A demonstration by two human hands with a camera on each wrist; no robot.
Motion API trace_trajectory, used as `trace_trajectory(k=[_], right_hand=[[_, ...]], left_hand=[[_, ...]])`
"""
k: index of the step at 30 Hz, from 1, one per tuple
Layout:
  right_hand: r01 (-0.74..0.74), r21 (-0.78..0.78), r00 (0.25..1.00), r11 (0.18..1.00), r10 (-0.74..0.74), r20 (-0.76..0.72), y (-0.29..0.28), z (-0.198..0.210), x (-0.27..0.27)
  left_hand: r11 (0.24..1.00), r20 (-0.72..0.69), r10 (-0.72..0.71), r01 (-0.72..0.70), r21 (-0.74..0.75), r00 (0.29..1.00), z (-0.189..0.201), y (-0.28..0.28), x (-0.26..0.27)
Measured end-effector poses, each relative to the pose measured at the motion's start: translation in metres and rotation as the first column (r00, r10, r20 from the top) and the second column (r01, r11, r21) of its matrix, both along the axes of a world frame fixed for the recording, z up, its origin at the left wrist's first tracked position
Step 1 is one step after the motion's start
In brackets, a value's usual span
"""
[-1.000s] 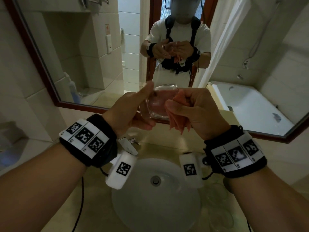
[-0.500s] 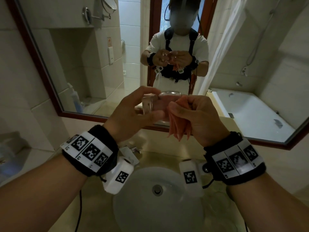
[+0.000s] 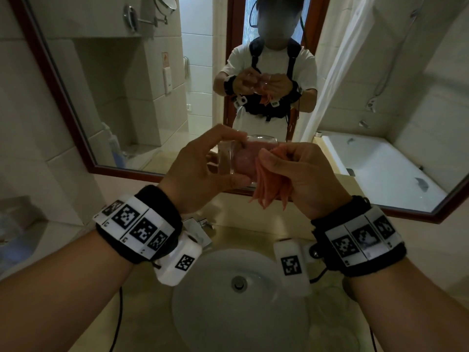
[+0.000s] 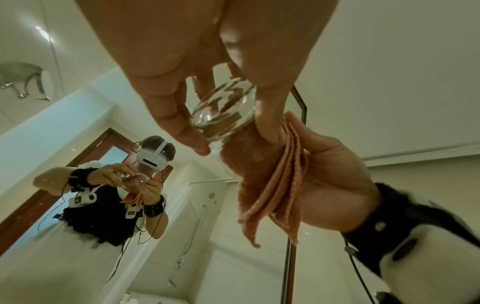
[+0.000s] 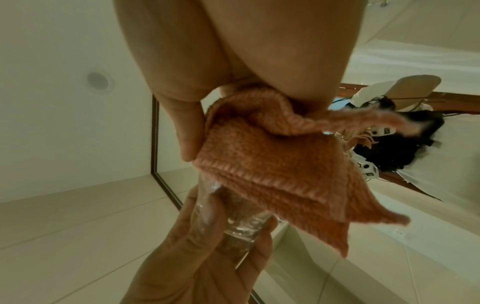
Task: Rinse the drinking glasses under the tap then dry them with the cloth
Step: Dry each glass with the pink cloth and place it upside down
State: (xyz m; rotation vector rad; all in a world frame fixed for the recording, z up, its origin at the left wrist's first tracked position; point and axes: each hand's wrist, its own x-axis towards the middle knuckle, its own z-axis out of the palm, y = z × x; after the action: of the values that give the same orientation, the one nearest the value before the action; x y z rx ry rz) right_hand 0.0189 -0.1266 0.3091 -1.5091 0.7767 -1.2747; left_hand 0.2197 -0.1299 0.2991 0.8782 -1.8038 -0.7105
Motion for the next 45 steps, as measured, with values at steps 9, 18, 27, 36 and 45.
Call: trace_trajectory(k=[9, 18, 27, 36, 45], right_hand=[[0.015, -0.122, 0.996, 0.992, -0.026, -0.09, 0.005, -0.001, 0.003], [0.023, -0.014, 0.999, 1.0, -0.024, -0.032, 0.001, -0.008, 0.0], [0.041, -0.101, 0.997, 0.994, -0.048, -0.064, 0.003, -0.006, -0.001], [0.038, -0.277, 0.973, 0.96, -0.099, -0.21, 0.007, -0.014, -0.001], [0.032, -0.034, 0.99, 0.999, -0.037, -0.136, 0.007, -0.021, -0.004]], left_hand=[[0.859, -0.267, 0.008, 0.13, 0.494, 0.964, 0.006, -0.002, -0.008], [0.998, -0.038, -0.021, 0.023, 0.051, 0.999, -0.001, -0.002, -0.001], [0.94, -0.285, -0.033, 0.126, 0.318, 0.958, -0.003, -0.004, -0.003], [0.922, -0.312, -0.069, 0.179, 0.342, 0.948, -0.008, 0.0, -0.003], [0.98, 0.181, 0.006, 0.03, -0.198, 0.983, -0.022, -0.003, -0.003]])
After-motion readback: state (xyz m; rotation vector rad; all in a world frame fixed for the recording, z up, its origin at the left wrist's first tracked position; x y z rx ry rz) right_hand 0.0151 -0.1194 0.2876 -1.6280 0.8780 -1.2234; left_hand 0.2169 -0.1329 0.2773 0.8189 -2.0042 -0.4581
